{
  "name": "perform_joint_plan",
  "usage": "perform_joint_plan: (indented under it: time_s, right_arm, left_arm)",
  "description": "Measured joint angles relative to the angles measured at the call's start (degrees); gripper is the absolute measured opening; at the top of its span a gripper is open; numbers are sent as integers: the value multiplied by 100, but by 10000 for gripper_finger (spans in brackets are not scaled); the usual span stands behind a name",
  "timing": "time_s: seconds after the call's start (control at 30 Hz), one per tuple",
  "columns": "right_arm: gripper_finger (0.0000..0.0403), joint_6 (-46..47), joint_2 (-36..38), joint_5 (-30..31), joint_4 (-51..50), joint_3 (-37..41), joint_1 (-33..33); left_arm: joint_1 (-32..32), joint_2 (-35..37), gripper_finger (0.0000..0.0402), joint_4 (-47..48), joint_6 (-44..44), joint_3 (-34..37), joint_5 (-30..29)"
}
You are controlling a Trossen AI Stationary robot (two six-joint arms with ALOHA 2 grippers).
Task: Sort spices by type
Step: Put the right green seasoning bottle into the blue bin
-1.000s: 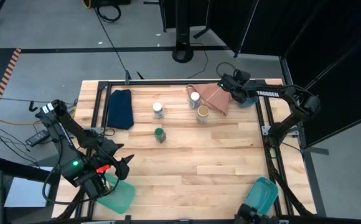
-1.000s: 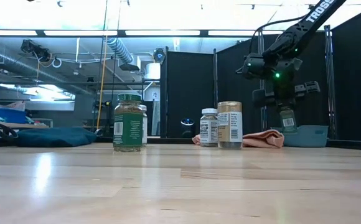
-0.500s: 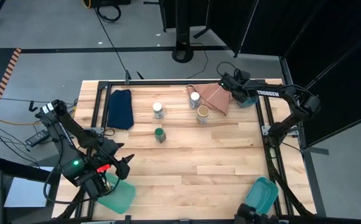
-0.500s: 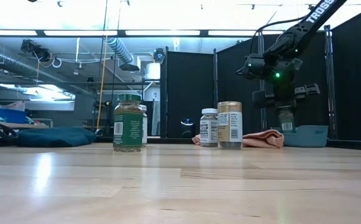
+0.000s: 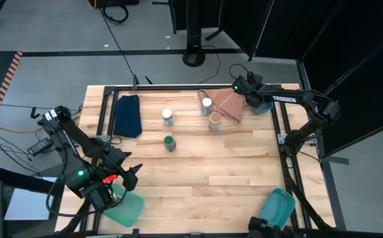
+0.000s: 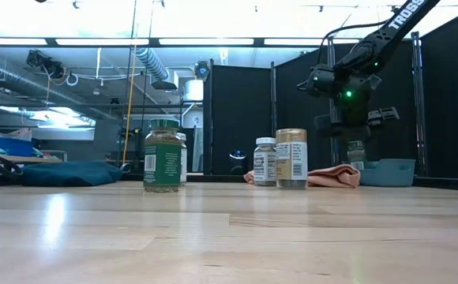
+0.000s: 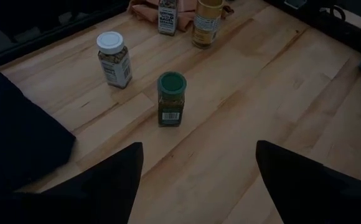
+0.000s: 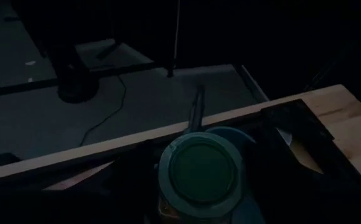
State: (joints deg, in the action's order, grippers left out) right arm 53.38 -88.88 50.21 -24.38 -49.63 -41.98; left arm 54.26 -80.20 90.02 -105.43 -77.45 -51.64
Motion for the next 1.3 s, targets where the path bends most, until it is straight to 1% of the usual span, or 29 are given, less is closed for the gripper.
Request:
perform_joint_plan:
  time_s: [0.23,0.33,0.57,0.87,1.03,1.2,1.3]
  right_arm:
    - [265,-931,0,-200,483,0,0]
    - [276,-1161,2,-319,588,0,0]
    - [293,-1202,2,-352,588,0,0]
    - [298,-1369,2,-351,592,0,0]
    - [313,-1443,2,-361,602,0,0]
    - [336,-1353,7,-725,616,0,-63]
    - [345,-1411,7,-791,618,0,-87]
  left_arm:
    - [0,0,317,0,0,0,0]
    - [0,0,317,0,0,0,-18]
    - [0,0,317,0,0,0,-31]
    - [0,-1,316,0,0,0,-38]
    - [0,0,316,0,0,0,-39]
    - [-23,-1,316,-1,4,0,-42]
    - [-72,0,316,0,74,0,-42]
